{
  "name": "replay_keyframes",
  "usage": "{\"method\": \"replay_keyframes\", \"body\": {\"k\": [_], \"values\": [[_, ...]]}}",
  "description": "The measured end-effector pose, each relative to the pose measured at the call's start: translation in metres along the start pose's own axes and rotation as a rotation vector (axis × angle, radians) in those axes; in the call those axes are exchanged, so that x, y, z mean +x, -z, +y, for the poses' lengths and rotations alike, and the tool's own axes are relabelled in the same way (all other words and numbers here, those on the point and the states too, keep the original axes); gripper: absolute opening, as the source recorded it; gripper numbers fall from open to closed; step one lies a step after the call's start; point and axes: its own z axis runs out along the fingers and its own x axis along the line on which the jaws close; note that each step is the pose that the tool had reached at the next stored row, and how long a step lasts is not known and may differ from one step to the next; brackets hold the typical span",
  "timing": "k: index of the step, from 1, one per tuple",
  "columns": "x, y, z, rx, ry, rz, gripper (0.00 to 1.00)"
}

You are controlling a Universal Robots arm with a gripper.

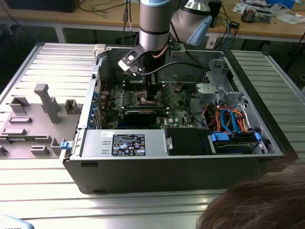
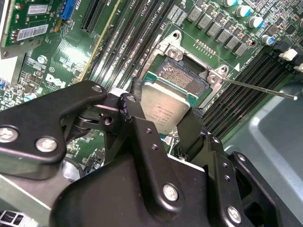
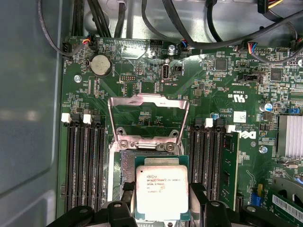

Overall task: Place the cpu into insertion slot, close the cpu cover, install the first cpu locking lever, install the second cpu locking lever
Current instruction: 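Place the cpu into insertion slot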

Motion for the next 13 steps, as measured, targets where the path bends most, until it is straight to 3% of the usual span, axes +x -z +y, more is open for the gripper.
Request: {"method": "replay_keyframes", "body": {"k": [13], "values": [[0.0001,-0.0033,0.0,0.0001,0.0,0.0,0.54]]}}
